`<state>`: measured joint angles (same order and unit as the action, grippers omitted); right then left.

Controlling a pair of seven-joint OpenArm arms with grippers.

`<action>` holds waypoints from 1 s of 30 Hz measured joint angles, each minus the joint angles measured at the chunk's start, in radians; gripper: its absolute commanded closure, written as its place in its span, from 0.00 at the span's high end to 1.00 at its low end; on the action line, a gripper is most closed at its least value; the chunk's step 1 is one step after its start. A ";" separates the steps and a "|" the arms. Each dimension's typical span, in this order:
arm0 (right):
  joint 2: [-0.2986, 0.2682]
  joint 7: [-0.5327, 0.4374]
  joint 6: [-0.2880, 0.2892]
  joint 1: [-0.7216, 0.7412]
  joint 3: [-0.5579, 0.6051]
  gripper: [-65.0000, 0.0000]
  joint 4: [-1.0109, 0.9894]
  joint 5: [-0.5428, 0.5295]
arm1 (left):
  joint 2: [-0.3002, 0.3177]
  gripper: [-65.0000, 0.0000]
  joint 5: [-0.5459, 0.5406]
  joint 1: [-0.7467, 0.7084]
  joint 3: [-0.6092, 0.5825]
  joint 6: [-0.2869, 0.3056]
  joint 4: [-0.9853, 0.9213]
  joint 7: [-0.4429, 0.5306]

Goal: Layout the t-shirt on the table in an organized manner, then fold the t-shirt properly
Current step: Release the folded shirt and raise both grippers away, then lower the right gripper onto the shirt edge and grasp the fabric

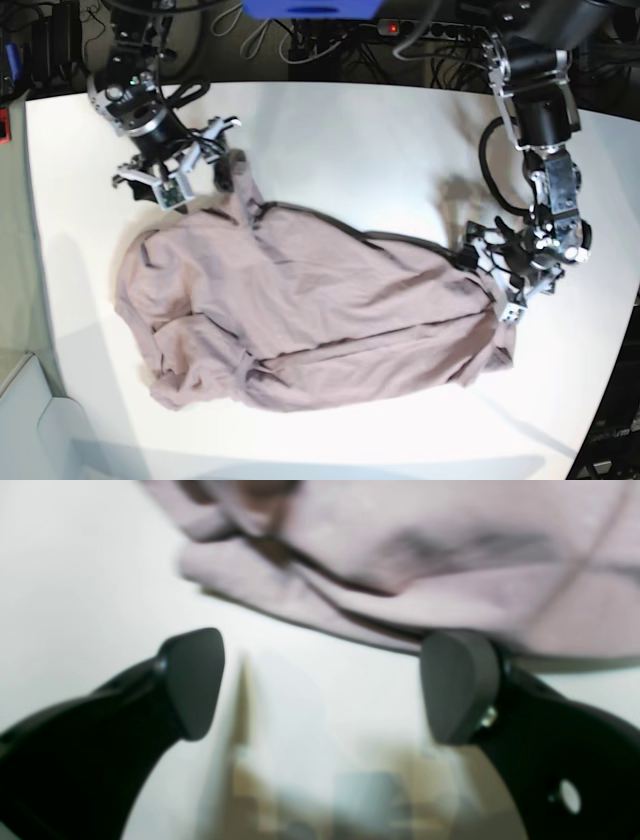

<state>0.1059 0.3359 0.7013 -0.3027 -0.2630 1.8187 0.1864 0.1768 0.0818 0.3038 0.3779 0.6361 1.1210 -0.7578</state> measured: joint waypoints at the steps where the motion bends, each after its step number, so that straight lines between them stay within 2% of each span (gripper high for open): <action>1: 0.006 -0.009 0.000 -0.006 0.014 0.66 0.003 -0.002 | 0.000 0.92 -0.004 0.001 0.000 0.000 0.000 0.000; 7: 0.029 0.007 0.002 -0.025 0.059 0.66 -0.072 0.003 | 0.008 0.92 0.000 -0.001 0.003 0.000 0.000 0.000; 13: 0.024 -0.008 0.000 0.041 0.055 0.64 -0.180 -0.002 | 0.034 0.92 0.001 -0.001 0.006 0.000 0.000 -0.001; 15: 0.024 0.004 0.000 0.053 0.058 0.51 -0.204 0.004 | 0.039 0.92 0.000 -0.002 0.006 0.000 0.000 -0.001; 19: 0.016 0.000 -0.011 0.021 0.152 0.00 -0.171 0.008 | 0.037 0.92 0.000 -0.002 0.006 0.000 0.000 -0.001; 23: 0.007 0.005 -0.014 -0.056 0.309 0.00 -0.099 0.013 | 0.031 0.92 0.000 -0.002 0.006 0.000 0.000 -0.001; 27: -0.058 -0.006 -0.008 -0.083 0.467 0.00 -0.026 0.000 | 0.031 0.92 0.000 0.000 0.002 0.000 0.000 -0.001; 30: -0.088 0.000 -0.007 -0.081 0.515 0.00 -0.022 0.002 | 0.028 0.92 0.000 0.002 -0.002 0.000 0.000 -0.001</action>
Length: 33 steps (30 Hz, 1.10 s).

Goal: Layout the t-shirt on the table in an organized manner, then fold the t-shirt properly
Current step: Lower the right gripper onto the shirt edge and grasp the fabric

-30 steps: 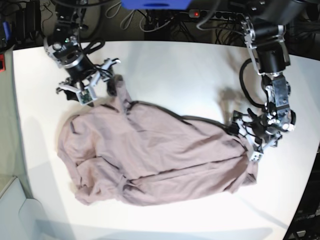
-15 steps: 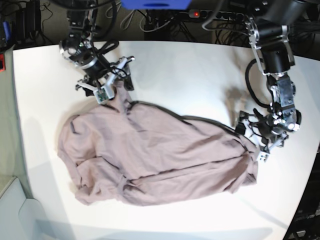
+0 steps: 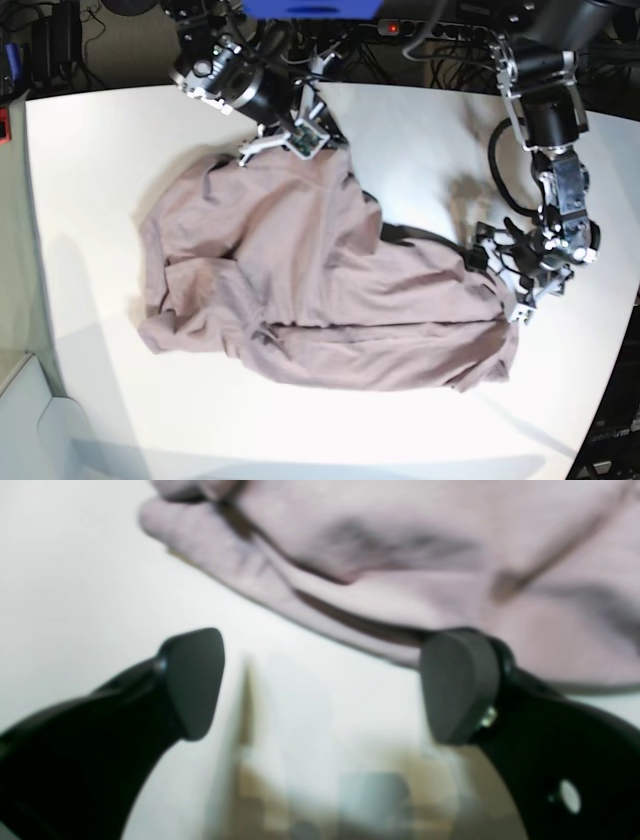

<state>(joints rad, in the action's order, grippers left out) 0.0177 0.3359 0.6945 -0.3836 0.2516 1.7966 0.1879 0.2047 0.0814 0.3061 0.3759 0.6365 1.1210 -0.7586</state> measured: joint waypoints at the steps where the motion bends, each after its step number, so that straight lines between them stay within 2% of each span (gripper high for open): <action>1: -0.001 0.005 0.000 -0.001 0.000 0.03 -0.001 0.004 | -0.002 0.92 0.000 0.002 0.000 0.000 0.000 0.000; 7: -0.001 0.005 -0.002 -0.036 -0.056 0.20 0.009 0.011 | -0.028 0.93 0.003 -0.010 0.002 -0.001 0.093 -0.013; 11: -0.003 0.004 -0.001 -0.080 -0.054 0.40 0.048 0.010 | -0.090 0.93 0.003 -0.018 -0.004 0.000 0.195 -0.057; 13: -0.025 0.000 -0.001 -0.105 -0.055 0.51 0.074 0.002 | -0.116 0.93 -0.005 -0.016 -0.007 0.000 0.204 -0.053; 15: -0.034 0.005 0.000 -0.131 -0.060 0.56 0.095 0.004 | -0.119 0.93 0.005 -0.015 -0.043 0.000 0.196 -0.055; 19: -0.020 -0.005 0.000 -0.169 -0.174 0.56 0.112 -0.006 | -0.122 0.93 0.003 0.003 -0.143 -0.001 0.098 -0.023; 25: -0.013 -0.003 0.000 -0.172 -0.365 0.56 0.077 -0.005 | -0.119 0.93 0.005 0.037 -0.156 -0.005 -0.036 0.059; 27: 0.000 0.012 0.001 -0.145 -0.425 0.57 0.041 -0.034 | -0.119 0.93 0.006 0.051 -0.157 -0.006 -0.093 0.084; 30: 0.000 -0.013 0.001 -0.086 -0.492 0.57 -0.034 -0.150 | -0.114 0.93 -0.003 0.056 -0.155 -0.008 -0.145 0.149; 33: -0.002 0.002 0.000 -0.042 -0.541 0.57 -0.104 -0.177 | -0.111 0.93 -0.003 0.059 -0.156 -0.008 -0.162 0.180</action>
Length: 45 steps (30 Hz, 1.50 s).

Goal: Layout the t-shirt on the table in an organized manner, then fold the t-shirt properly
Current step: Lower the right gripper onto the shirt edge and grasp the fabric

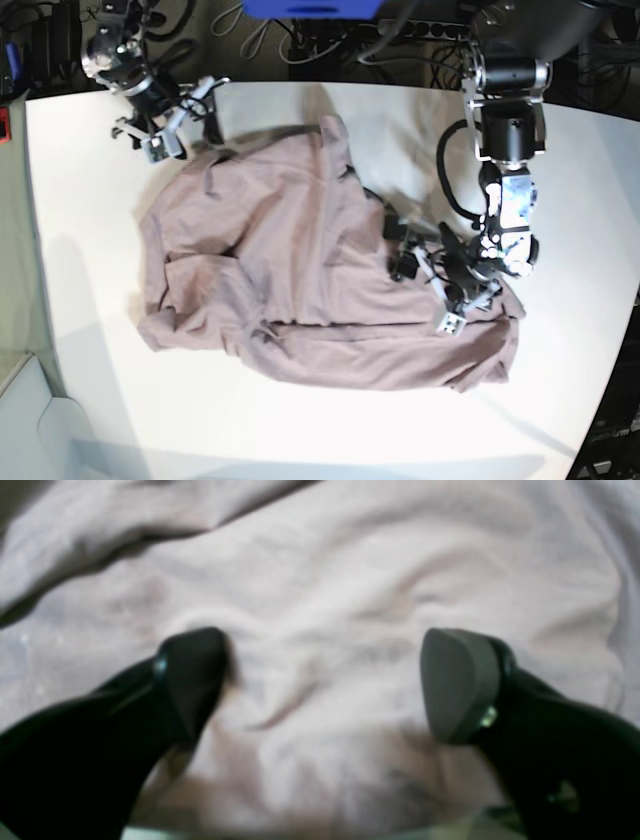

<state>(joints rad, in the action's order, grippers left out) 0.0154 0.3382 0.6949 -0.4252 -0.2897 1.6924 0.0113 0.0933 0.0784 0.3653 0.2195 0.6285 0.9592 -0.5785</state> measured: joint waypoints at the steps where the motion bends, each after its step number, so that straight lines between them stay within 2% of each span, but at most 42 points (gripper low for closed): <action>1: -0.002 -0.002 0.000 0.012 -0.011 0.57 -0.024 -0.017 | 0.000 0.93 0.000 0.002 0.000 0.000 -0.002 0.000; 10: 0.001 -0.030 0.000 0.081 -0.039 0.57 -0.098 -0.024 | 0.001 0.93 0.000 0.001 -0.001 0.000 -0.002 0.000; 17: 0.011 -0.016 -0.001 0.108 -0.038 0.56 -0.104 -0.027 | 0.000 0.93 0.000 0.000 -0.001 0.000 -0.002 0.000; 19: 0.029 -0.006 -0.002 0.125 -0.042 0.49 -0.105 -0.019 | 0.000 0.93 0.000 0.000 -0.001 0.000 -0.002 0.000; 21: 0.034 0.002 0.000 0.138 -0.028 0.30 -0.105 -0.017 | -0.003 0.93 0.000 0.000 -0.001 0.000 -0.002 0.000; 23: 0.035 0.003 -0.001 0.154 -0.023 0.05 -0.103 -0.016 | -0.002 0.93 0.000 0.001 -0.001 0.000 -0.002 0.000; 24: 0.034 0.010 -0.001 0.167 -0.022 0.00 -0.099 -0.016 | -0.002 0.93 0.000 0.000 -0.001 0.000 -0.002 0.001; 27: 0.031 0.027 0.000 0.230 -0.016 0.02 -0.067 0.000 | -0.001 0.93 0.000 -0.008 0.001 -0.001 -0.002 0.014; 29: -0.005 0.098 0.006 0.281 -0.003 0.00 -0.016 -0.011 | 0.001 0.93 -0.005 -0.014 0.001 -0.003 -0.001 0.023; 32: -0.102 0.234 0.004 0.391 0.037 0.00 0.039 -0.008 | 0.026 0.93 -0.019 -0.016 0.002 0.008 -0.002 0.026; 34: -0.143 0.278 0.008 0.475 0.063 0.00 0.042 -0.010 | 0.035 0.93 -0.016 -0.017 0.004 0.005 -0.001 0.021; 38: -0.187 0.305 0.002 0.634 0.164 0.00 -0.025 -0.011 | 0.044 0.93 -0.019 -0.028 0.001 0.004 0.005 0.025; 43: -0.202 0.299 0.004 0.790 0.393 0.00 -0.262 -0.012 | 0.064 0.93 -0.026 -0.051 0.007 0.007 0.018 0.037; 45: -0.198 0.304 0.004 0.847 0.500 0.00 -0.372 0.035 | 0.067 0.93 -0.030 -0.048 0.005 0.005 0.023 0.011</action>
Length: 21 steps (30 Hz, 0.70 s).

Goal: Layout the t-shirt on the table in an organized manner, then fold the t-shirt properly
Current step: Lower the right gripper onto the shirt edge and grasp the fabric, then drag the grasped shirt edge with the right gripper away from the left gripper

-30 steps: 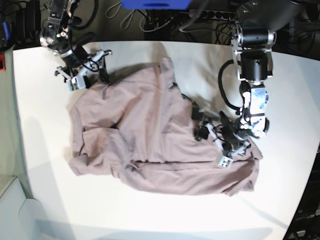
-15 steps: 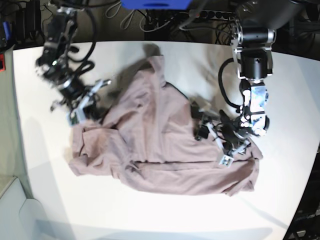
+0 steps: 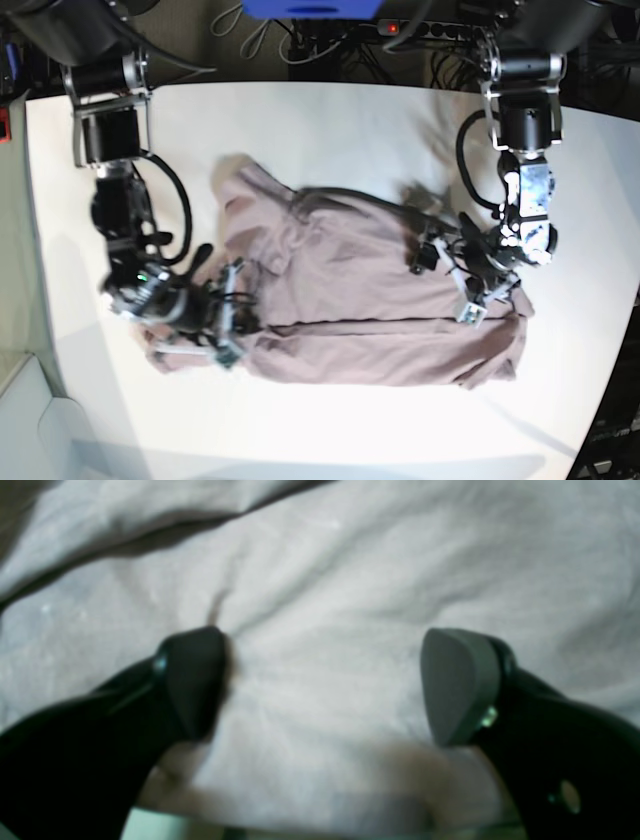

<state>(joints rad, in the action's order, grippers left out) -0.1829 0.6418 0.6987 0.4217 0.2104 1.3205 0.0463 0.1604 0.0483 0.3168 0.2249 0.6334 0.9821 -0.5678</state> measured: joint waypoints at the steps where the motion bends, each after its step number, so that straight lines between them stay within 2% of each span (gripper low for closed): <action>1: -0.003 0.003 0.001 0.029 0.057 0.00 -0.051 0.021 | 0.003 0.93 -0.003 0.000 -0.002 0.000 0.005 -0.018; 3: 0.005 0.000 -0.001 0.090 0.191 0.02 -0.148 0.095 | 0.011 0.93 -0.004 -0.014 0.000 -0.001 0.035 -0.043; 5: 0.033 -0.002 0.000 0.146 0.314 0.11 -0.249 0.172 | 0.013 0.93 -0.006 -0.042 0.003 -0.003 0.075 -0.055; 7: 0.064 -0.007 0.000 0.156 0.383 0.22 -0.274 0.235 | 0.013 0.93 -0.009 -0.056 0.002 -0.004 0.102 -0.063; 9: 0.076 -0.013 0.002 0.132 0.394 0.32 -0.229 0.247 | 0.012 0.93 -0.006 -0.064 0.002 -0.004 0.122 -0.084; 13: 0.067 0.002 0.006 0.061 0.297 0.52 -0.047 0.255 | 0.014 0.93 -0.009 -0.073 0.003 -0.005 0.127 -0.076; 16: 0.069 0.000 0.005 -0.024 0.131 0.66 0.132 0.261 | 0.013 0.93 -0.011 -0.073 0.002 -0.005 0.129 -0.079; 18: 0.065 -0.014 0.000 -0.094 0.027 0.70 0.224 0.258 | 0.013 0.93 -0.007 -0.071 0.001 -0.005 0.128 -0.082; 21: 0.068 0.001 0.002 -0.208 -0.071 0.71 0.271 0.264 | 0.014 0.93 -0.010 -0.072 0.002 -0.005 0.124 -0.079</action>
<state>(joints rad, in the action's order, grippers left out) -0.1154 0.6426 0.7010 0.2138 0.1394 1.5917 0.3107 0.1745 0.0380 0.2451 0.2272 0.6289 1.1065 -0.6464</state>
